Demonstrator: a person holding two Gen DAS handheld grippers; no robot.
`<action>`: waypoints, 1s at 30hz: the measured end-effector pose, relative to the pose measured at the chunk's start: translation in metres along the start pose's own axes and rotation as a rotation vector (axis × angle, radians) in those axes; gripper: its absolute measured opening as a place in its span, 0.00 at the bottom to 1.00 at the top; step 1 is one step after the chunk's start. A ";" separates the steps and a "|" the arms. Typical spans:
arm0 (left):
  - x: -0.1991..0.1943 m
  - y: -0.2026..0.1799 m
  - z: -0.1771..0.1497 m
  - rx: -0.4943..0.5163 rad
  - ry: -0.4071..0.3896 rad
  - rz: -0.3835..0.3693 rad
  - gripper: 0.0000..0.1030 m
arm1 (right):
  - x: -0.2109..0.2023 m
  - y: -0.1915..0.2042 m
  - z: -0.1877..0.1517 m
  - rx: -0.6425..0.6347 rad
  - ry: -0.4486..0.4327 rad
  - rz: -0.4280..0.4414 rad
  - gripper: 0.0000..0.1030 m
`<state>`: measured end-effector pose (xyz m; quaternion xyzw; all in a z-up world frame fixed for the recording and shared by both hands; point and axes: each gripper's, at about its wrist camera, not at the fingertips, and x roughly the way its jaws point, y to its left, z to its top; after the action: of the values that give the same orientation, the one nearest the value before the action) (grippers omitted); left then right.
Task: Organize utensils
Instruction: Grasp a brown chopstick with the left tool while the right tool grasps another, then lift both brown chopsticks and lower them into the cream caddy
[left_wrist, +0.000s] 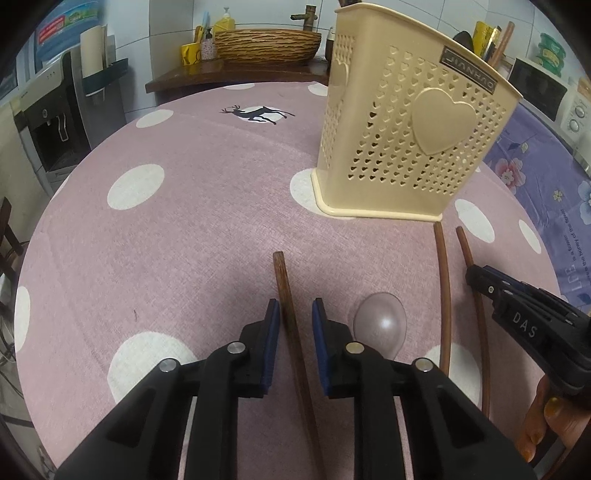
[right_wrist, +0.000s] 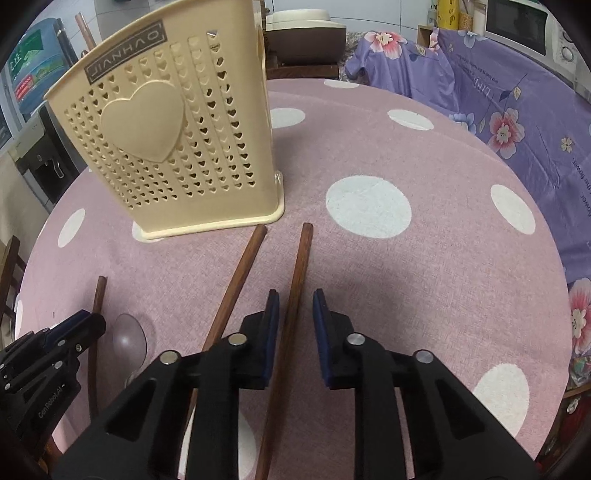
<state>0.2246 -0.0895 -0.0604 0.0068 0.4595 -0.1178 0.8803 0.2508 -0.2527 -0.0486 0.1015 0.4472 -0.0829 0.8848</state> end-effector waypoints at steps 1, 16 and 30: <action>0.001 0.001 0.002 -0.001 0.002 0.003 0.12 | 0.002 0.000 0.002 -0.002 -0.001 -0.002 0.12; 0.007 0.002 0.012 -0.006 0.000 0.010 0.08 | 0.017 -0.013 0.023 0.049 0.005 0.048 0.08; -0.098 0.024 0.024 -0.055 -0.278 -0.116 0.07 | -0.095 -0.063 0.018 0.150 -0.268 0.322 0.08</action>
<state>0.1957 -0.0495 0.0304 -0.0600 0.3358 -0.1556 0.9270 0.1946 -0.3134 0.0318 0.2254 0.2962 0.0137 0.9280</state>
